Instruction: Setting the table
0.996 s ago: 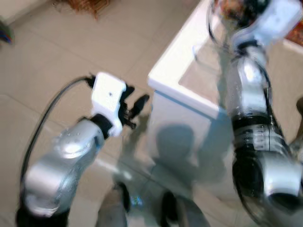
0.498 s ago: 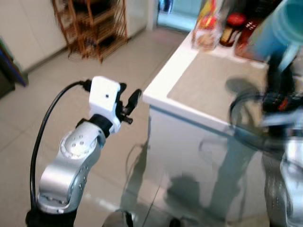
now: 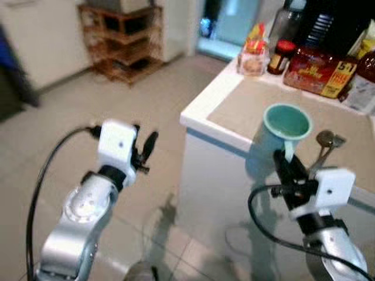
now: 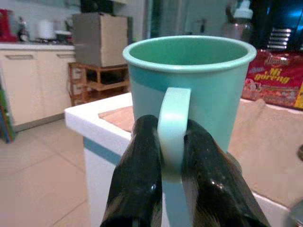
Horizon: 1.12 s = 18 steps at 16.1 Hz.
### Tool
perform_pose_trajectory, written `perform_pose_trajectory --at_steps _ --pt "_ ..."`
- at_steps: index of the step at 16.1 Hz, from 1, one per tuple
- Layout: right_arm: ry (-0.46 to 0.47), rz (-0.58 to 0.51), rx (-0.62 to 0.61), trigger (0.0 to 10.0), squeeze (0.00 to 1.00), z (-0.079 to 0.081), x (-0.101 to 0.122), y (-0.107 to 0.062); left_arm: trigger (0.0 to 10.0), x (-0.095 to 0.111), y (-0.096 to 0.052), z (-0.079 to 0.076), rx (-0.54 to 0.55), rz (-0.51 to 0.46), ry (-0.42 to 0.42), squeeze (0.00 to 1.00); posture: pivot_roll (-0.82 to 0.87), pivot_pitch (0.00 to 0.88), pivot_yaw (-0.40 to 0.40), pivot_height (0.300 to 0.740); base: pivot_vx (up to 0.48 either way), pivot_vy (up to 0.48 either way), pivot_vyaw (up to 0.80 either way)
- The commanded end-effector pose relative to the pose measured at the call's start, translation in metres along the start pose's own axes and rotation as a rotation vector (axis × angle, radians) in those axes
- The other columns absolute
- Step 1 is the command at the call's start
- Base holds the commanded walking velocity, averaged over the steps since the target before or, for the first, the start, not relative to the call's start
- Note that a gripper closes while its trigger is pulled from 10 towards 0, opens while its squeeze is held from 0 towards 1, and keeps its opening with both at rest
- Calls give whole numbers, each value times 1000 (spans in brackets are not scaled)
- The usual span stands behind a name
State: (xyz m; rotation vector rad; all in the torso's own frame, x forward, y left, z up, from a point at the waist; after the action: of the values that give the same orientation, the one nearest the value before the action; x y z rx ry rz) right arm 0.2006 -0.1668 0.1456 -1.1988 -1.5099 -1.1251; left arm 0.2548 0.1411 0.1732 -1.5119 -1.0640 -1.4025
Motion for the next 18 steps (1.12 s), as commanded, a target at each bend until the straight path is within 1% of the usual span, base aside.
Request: perform_pose_trajectory --at_steps 1,3,4,8,9,11,16,18 --pt "2 -41 -41 10000 0 -6 7 -2 10000 9 4 -5 -46 -40 16 0 42 0 -53 740 0 -420 0" --pt "-8 -35 -73 10000 0 -8 1 -14 10000 7 7 -9 -80 -44 22 0 33 0 -42 740 0 -420 0" --pt "-18 -38 -79 10000 0 -9 1 -17 10000 5 7 -10 -87 -37 23 0 22 0 -36 740 0 -416 0" --pt "-18 -33 -89 10000 0 -9 2 -21 10000 4 11 -11 -110 -35 21 0 2 6 -16 740 0 -418 0" --pt "-15 -33 -98 10000 0 -10 1 -21 10000 6 14 -13 -123 -44 22 0 4 10 -16 740 0 -416 -800" --pt "-4 -36 -96 10000 0 -9 0 -22 10000 6 13 -15 -130 -48 23 0 7 10 -20 740 0 -416 -800" --pt "-5 -40 -82 10000 0 -8 -2 -18 10000 7 12 -12 -115 -54 39 0 20 10 -35 740 0 -415 -800" --pt "-13 -64 -62 10000 0 -8 1 -15 10000 8 12 -13 -116 -60 34 0 20 11 -33 740 0 -407 0"
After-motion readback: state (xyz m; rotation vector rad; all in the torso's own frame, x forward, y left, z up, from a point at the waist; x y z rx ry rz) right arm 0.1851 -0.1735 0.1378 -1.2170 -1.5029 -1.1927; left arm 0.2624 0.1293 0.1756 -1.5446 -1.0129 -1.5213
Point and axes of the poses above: a point about 5 cm out from each wrist's last joint towards the gripper, its own y axis pointing out of the wrist towards the gripper, its own x axis along the axis of the wrist's last joint, z = x × y, the point moved 1 cm from there along y, pointing out of the wrist towards the gripper, and after that the axes turned 12 degrees about -y, right-handed, at the moved point
